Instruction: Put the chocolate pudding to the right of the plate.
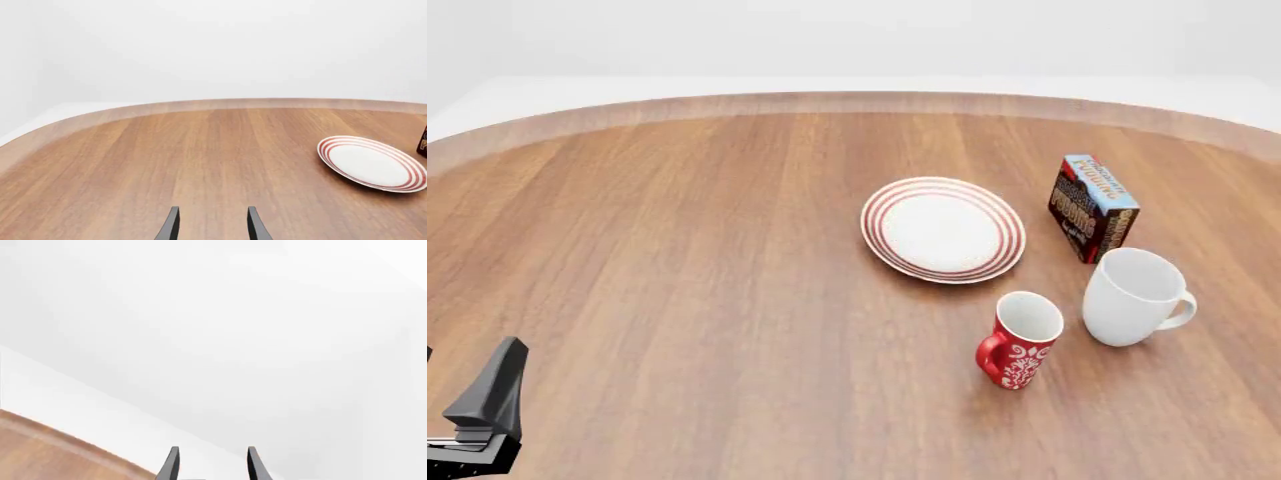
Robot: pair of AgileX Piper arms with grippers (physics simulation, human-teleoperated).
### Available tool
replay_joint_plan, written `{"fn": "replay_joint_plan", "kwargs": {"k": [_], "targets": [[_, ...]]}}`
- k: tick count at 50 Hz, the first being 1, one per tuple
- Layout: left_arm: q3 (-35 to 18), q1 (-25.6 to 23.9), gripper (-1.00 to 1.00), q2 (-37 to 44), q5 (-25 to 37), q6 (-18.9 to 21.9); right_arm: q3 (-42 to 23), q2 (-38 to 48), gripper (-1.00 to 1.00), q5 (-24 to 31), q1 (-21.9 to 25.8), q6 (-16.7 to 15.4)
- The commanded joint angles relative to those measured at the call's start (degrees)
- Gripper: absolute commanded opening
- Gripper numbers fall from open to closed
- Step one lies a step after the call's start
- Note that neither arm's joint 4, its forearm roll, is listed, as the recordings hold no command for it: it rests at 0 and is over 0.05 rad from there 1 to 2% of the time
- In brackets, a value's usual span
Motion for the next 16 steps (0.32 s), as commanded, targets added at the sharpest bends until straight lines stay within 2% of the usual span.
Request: {"fn": "replay_joint_plan", "kwargs": {"k": [1,2,3,4,5,6,8,11,14,16], "targets": [[0.0,0.0,1.0,0.0,0.0,0.0,9.8,-27.3,1.0,-26.4,20.4,-38.5],[0.0,0.0,1.0,0.0,0.0,0.0,8.7,-28.8,1.0,-24.1,15.7,-35.5],[0.0,0.0,1.0,0.0,0.0,0.0,8.7,-29.9,1.0,-24.1,13.5,-34.7],[0.0,0.0,1.0,0.0,0.0,0.0,11.4,-30.5,1.0,-27.3,19.1,-37.7],[0.0,0.0,1.0,0.0,0.0,0.0,12.3,-30.4,1.0,-27.6,20.6,-39.1],[0.0,0.0,1.0,0.0,0.0,0.0,12.8,-30.9,1.0,-28.1,20.2,-39.1],[0.0,0.0,1.0,0.0,0.0,0.0,13.5,-30.1,1.0,-28.8,22.6,-40.6],[0.0,0.0,1.0,0.0,0.0,0.0,12.1,-30.3,1.0,-26.6,22.5,-39.1],[0.0,0.0,1.0,0.0,0.0,0.0,14.2,-30.3,1.0,-28.8,23.8,-40.5],[0.0,0.0,1.0,0.0,0.0,0.0,14.6,-30.8,1.0,-29.1,23.0,-40.1]]}}
